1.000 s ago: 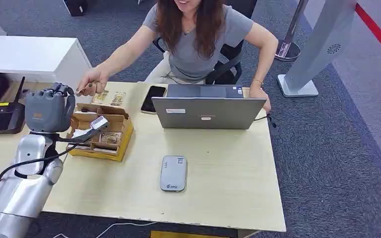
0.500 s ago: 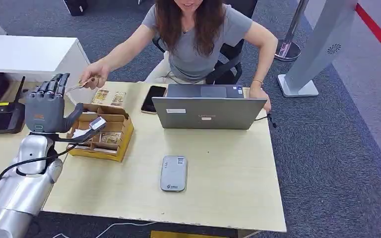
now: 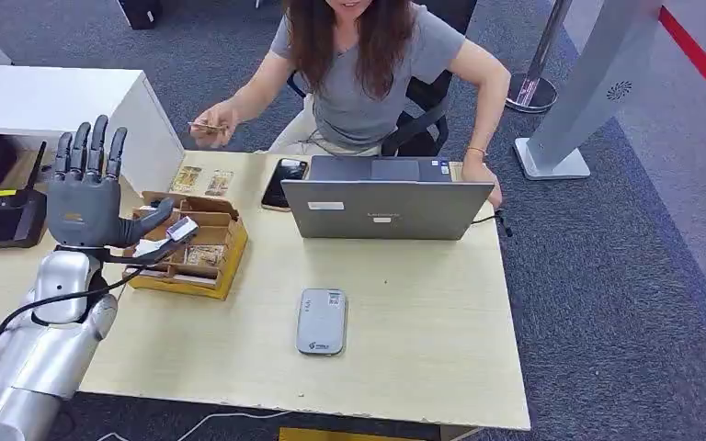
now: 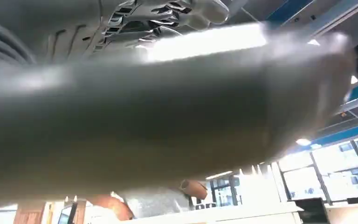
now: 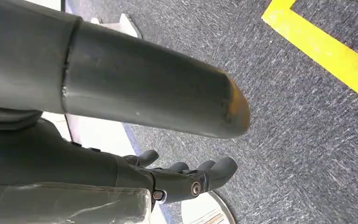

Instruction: Pass the card to the sensor for recognition and then transmit it.

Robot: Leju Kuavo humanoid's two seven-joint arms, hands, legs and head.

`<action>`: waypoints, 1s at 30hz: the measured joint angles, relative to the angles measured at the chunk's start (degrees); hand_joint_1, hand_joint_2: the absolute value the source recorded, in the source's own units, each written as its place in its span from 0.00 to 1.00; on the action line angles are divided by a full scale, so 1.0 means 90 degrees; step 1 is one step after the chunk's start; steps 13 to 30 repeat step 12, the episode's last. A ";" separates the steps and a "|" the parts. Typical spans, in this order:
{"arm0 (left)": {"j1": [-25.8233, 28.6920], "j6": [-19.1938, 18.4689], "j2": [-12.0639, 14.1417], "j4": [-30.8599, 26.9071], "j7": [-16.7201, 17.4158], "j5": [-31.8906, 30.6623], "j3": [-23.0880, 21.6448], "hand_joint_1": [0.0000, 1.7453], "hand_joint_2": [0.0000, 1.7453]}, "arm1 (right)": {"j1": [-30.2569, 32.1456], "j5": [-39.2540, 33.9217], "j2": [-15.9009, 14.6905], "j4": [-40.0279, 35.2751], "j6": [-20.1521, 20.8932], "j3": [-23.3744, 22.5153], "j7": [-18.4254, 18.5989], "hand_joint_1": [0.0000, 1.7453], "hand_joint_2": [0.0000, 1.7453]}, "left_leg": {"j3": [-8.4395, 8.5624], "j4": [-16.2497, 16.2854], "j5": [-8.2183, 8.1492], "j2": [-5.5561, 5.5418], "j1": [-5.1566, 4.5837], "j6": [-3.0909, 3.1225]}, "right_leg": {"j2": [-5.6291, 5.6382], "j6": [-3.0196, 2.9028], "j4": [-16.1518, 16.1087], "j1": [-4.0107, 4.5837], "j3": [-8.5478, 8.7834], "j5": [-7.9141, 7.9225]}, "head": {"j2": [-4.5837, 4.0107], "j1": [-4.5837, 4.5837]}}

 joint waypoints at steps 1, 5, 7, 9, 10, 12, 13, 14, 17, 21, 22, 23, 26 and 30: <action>0.0000 0.0000 0.0000 0.0000 -0.0002 0.0000 0.0000 0.00 0.00 | 0.0000 -0.0002 0.0000 0.0000 -0.0002 0.0000 0.0000 0.00 0.00 | 0.0000 0.0000 0.0000 0.0000 0.0000 0.0000 | 0.0000 0.0000 0.0000 0.0000 0.0000 0.0000 | 0.0000 0.0002; 0.0000 0.0000 0.0000 0.0000 -0.0002 0.0000 0.0000 0.00 0.00 | 0.0000 0.0000 0.0000 0.0000 0.0000 0.0000 0.0000 0.00 0.00 | 0.0000 0.0000 0.0000 0.0000 0.0000 0.0000 | 0.0000 0.0000 0.0000 0.0000 0.0000 0.0000 | 0.0000 0.0000; 0.0000 0.0005 0.0000 0.0000 -0.0002 0.0002 0.0000 0.00 0.00 | 0.0000 0.0000 0.0000 0.0000 0.0000 0.0000 0.0000 0.00 0.00 | 0.0000 0.0000 0.0000 0.0000 0.0000 0.0000 | 0.0000 0.0000 0.0000 0.0000 0.0000 0.0000 | 0.0000 0.0000; 0.0004 0.0080 -0.0007 -0.0002 -0.0068 0.0061 0.0000 0.00 0.00 | 0.0001 -0.0002 0.0000 0.0000 0.0000 0.0000 -0.0005 0.00 0.00 | 0.0000 0.0000 0.0000 0.0000 0.0000 0.0000 | 0.0000 0.0000 0.0000 0.0000 0.0000 0.0000 | 0.0000 0.0000; 0.0016 0.0134 -0.0015 -0.0017 -0.0114 0.0139 0.0000 0.00 0.00 | 0.0002 -0.0005 0.0000 0.0000 -0.0002 0.0000 -0.0005 0.00 0.00 | 0.0000 0.0000 0.0000 0.0000 0.0000 0.0000 | 0.0000 0.0000 0.0000 0.0000 0.0001 0.0000 | 0.0000 0.0000; 0.0097 0.0214 -0.0051 -0.0127 -0.0214 0.0326 0.0002 0.00 1.00 | 0.0003 -0.0015 0.0000 0.0000 -0.0010 0.0000 -0.0007 0.00 0.00 | 0.0000 0.0000 0.0000 0.0000 0.0000 0.0000 | 0.0000 0.0000 0.0000 0.0000 0.0001 0.0000 | 0.0000 0.0002; 0.0097 0.0214 -0.0051 -0.0127 -0.0214 0.0326 0.0002 0.00 1.00 | 0.0003 -0.0015 0.0000 0.0000 -0.0010 0.0000 -0.0007 0.00 0.00 | 0.0000 0.0000 0.0000 0.0000 0.0000 0.0000 | 0.0000 0.0000 0.0000 0.0000 0.0001 0.0000 | 0.0000 0.0002; 0.0097 0.0214 -0.0051 -0.0127 -0.0214 0.0326 0.0002 0.00 1.00 | 0.0003 -0.0015 0.0000 0.0000 -0.0010 0.0000 -0.0007 0.00 0.00 | 0.0000 0.0000 0.0000 0.0000 0.0000 0.0000 | 0.0000 0.0000 0.0000 0.0000 0.0001 0.0000 | 0.0000 0.0002; 0.0097 0.0214 -0.0051 -0.0127 -0.0214 0.0326 0.0002 0.00 1.00 | 0.0003 -0.0015 0.0000 0.0000 -0.0010 0.0000 -0.0007 0.00 0.00 | 0.0000 0.0000 0.0000 0.0000 0.0000 0.0000 | 0.0000 0.0000 0.0000 0.0000 0.0001 0.0000 | 0.0000 0.0002; 0.0097 0.0214 -0.0051 -0.0127 -0.0214 0.0326 0.0002 0.00 1.00 | 0.0003 -0.0015 0.0000 0.0000 -0.0010 0.0000 -0.0007 0.00 0.00 | 0.0000 0.0000 0.0000 0.0000 0.0000 0.0000 | 0.0000 0.0000 0.0000 0.0000 0.0001 0.0000 | 0.0000 0.0002; 0.0097 0.0214 -0.0051 -0.0127 -0.0214 0.0326 0.0002 0.00 1.00 | 0.0003 -0.0015 0.0000 0.0000 -0.0010 0.0000 -0.0007 0.00 0.00 | 0.0000 0.0000 0.0000 0.0000 0.0000 0.0000 | 0.0000 0.0000 0.0000 0.0000 0.0001 0.0000 | 0.0000 0.0002; 0.0097 0.0214 -0.0051 -0.0127 -0.0214 0.0326 0.0002 0.00 1.00 | 0.0003 -0.0015 0.0000 0.0000 -0.0010 0.0000 -0.0007 0.00 0.00 | 0.0000 0.0000 0.0000 0.0000 0.0000 0.0000 | 0.0000 0.0000 0.0000 0.0000 0.0001 0.0000 | 0.0000 0.0002; 0.0097 0.0214 -0.0051 -0.0127 -0.0214 0.0326 0.0002 0.00 1.00 | 0.0003 -0.0015 0.0000 0.0000 -0.0010 0.0000 -0.0007 0.00 0.00 | 0.0000 0.0000 0.0000 0.0000 0.0000 0.0000 | 0.0000 0.0000 0.0000 0.0000 0.0001 0.0000 | 0.0000 0.0002; 0.0097 0.0214 -0.0051 -0.0127 -0.0214 0.0326 0.0002 0.00 1.00 | 0.0003 -0.0015 0.0000 0.0000 -0.0010 0.0000 -0.0007 0.00 0.00 | 0.0000 0.0000 0.0000 0.0000 0.0000 0.0000 | 0.0000 0.0000 0.0000 0.0000 0.0001 0.0000 | 0.0000 0.0002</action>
